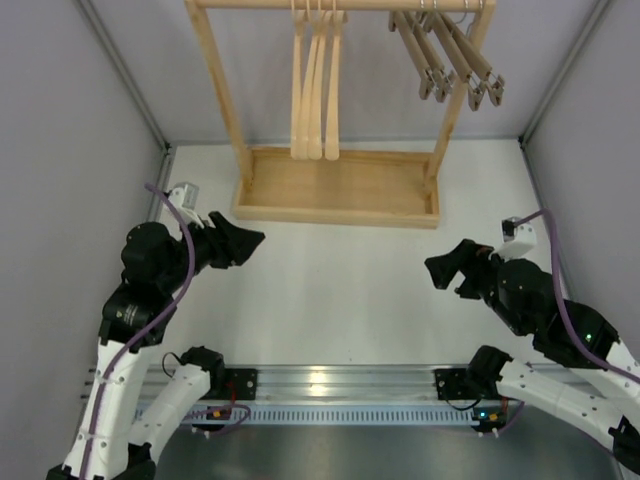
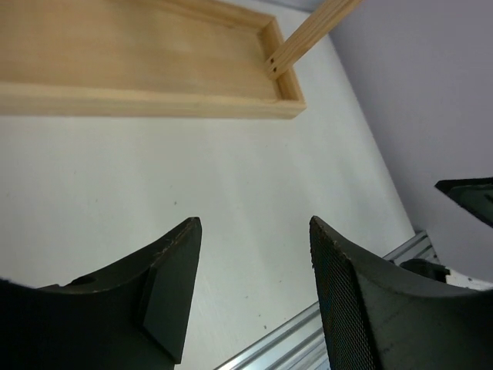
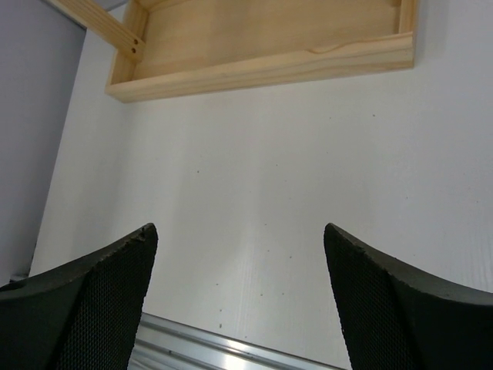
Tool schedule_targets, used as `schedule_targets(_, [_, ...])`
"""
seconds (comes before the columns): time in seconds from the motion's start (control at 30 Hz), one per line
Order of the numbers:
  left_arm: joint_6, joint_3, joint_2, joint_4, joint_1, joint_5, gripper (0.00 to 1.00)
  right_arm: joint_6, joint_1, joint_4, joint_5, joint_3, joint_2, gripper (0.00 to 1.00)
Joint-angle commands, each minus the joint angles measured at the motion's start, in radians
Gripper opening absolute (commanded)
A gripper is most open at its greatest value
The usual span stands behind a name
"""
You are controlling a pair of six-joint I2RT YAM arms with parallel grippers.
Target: Organize the hangers
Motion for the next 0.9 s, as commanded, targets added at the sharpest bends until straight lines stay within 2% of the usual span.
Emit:
schedule_targets(0.0, [0.06, -0.084, -0.047, -0.065, 0.002, -0.048, 0.63, -0.02, 0.009, 0.076, 0.017, -0.033, -0.027, 0.86])
schedule_targets(0.13, [0.094, -0.151, -0.096, -0.074, 0.002, -0.094, 0.63, -0.032, 0.009, 0.118, 0.025, -0.083, -0.073, 0.88])
schedule_targets(0.37, [0.112, -0.245, -0.151, -0.073, 0.002, -0.119, 0.63, -0.03, 0.011, 0.123, 0.091, -0.106, -0.099, 0.99])
schedule_targets(0.57, [0.17, -0.21, -0.147, -0.074, 0.002, -0.147, 0.64, -0.01, 0.009, 0.139, 0.108, -0.157, -0.119, 1.0])
schedule_targets(0.87, [0.164, -0.226, -0.124, -0.07, 0.002, -0.151, 0.64, 0.002, 0.009, 0.158, 0.108, -0.197, -0.116, 0.99])
